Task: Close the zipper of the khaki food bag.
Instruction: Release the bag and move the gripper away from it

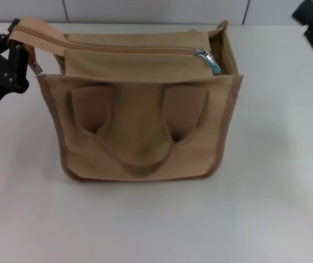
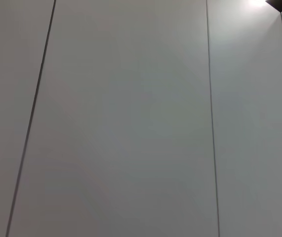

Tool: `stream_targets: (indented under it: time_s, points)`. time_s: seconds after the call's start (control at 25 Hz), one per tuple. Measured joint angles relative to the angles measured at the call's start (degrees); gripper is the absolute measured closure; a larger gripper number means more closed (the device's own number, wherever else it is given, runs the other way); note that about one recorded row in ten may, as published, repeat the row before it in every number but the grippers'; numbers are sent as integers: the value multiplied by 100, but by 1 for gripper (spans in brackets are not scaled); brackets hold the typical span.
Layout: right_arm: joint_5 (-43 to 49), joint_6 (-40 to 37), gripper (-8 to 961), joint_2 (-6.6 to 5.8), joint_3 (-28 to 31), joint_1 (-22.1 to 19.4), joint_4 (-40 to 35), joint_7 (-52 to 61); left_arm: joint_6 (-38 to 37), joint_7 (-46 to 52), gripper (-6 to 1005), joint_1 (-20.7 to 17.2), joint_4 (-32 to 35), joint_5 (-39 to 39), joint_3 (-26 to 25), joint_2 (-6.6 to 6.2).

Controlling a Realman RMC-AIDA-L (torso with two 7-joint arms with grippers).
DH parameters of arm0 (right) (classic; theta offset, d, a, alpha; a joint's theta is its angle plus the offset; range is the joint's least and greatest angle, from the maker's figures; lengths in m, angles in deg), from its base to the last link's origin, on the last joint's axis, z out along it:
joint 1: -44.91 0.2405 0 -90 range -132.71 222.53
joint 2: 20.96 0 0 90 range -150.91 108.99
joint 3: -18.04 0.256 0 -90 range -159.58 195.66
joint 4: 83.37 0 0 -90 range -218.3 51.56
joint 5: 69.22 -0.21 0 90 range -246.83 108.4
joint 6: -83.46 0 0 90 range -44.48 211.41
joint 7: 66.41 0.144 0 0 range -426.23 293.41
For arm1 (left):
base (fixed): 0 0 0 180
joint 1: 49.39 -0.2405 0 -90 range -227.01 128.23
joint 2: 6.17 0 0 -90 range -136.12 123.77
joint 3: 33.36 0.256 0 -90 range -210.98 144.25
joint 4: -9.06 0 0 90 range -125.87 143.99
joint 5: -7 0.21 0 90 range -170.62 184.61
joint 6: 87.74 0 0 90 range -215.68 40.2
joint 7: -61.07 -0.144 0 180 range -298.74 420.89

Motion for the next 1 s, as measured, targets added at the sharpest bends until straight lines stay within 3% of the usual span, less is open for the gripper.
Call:
stream_targets:
  time_s: [0.24,0.56,0.76,0.88,0.92,1.0]
  points:
    - [27,-315,901,81,149,-47,4,-1176,44,-2,930,0,0,3,-5,18]
    - [171,-320,551,166,139,12,41,-1549,8,182,924,-52,-8,-19,-135,1]
    - [255,-260,360,197,143,33,41,-1610,-66,998,920,-92,61,-64,-411,-7]
    - [258,-255,264,221,144,34,42,-1662,-261,1349,808,-124,82,-71,-521,-22]
    - [262,-250,115,222,145,34,42,-1697,-372,1428,771,-136,92,-71,-536,-26]
    - [264,-246,115,222,146,34,42,-1709,-630,1551,695,-152,147,-71,-556,-32]
